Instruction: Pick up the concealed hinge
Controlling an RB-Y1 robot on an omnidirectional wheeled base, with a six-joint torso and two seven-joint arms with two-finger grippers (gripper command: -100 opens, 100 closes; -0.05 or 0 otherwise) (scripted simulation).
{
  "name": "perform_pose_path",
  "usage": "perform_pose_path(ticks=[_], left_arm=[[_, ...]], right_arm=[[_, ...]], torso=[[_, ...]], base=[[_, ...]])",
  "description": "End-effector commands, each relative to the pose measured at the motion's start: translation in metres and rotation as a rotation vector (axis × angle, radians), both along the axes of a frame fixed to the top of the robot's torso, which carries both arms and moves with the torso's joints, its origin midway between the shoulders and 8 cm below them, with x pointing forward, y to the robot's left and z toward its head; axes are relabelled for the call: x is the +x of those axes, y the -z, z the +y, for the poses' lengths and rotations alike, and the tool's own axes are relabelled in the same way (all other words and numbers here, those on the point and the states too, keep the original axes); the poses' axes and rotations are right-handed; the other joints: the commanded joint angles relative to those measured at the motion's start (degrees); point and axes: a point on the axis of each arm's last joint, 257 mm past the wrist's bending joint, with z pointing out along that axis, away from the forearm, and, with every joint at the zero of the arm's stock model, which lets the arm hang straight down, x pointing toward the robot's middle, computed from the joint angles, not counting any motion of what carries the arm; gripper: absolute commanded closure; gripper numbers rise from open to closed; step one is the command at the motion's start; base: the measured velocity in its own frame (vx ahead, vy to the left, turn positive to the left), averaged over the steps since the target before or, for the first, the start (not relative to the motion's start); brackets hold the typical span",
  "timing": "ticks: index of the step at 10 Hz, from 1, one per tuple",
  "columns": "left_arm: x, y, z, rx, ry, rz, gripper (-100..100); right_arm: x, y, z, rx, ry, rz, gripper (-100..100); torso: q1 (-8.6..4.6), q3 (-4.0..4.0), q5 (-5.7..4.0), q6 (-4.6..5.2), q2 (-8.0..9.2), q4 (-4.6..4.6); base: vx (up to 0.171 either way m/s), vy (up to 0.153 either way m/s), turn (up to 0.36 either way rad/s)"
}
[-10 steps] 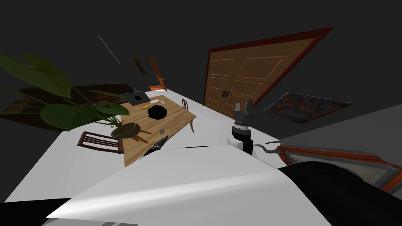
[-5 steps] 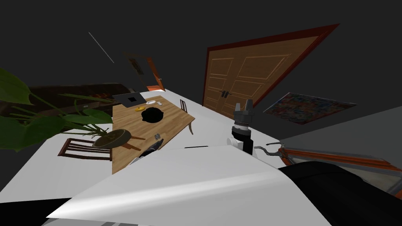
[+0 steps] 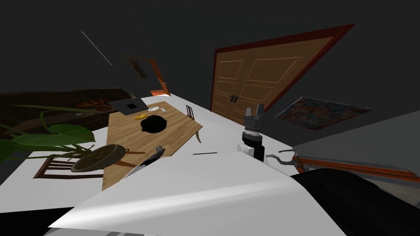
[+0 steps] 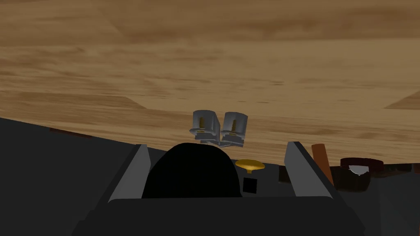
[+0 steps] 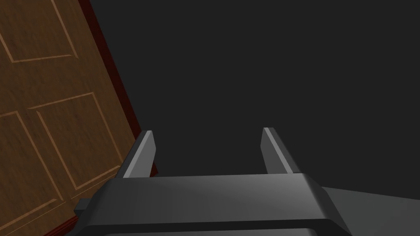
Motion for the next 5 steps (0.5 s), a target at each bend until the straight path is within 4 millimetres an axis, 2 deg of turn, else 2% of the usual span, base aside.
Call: perform_pose_path(ticks=[1,3,4,5], left_arm=[[-0.013,0.001,0.016,0.013,-0.038,0.028,-100],[-0.025,0.002,0.034,0.025,-0.078,0.055,-100],[-0.02,0.0,0.03,0.021,-0.062,0.044,-100],[-0.02,0.0,0.031,0.022,-0.066,0.047,0]], right_arm=[[0.0,0.0,0.0,0.0,0.0,0.0,0],[0.0,0.0,0.0,0.0,0.0,0.0,0],[0.0,0.0,0.0,0.0,0.0,0.0,0],[0.0,0.0,0.0,0.0,0.0,0.0,0]], torso=[[0.0,0.0,0.0,0.0,0.0,0.0],[-0.03,0.05,-0.01,0.0,0.09,0.01],[0.05,0.09,0.01,-0.01,0.18,0.03],[0.05,0.2,0.02,-0.01,0.38,0.07]], base=[[0.164,-0.024,-0.047],[0.121,-0.005,-0.037],[0.048,0.009,-0.006],[0.01,0.001,0.001]])
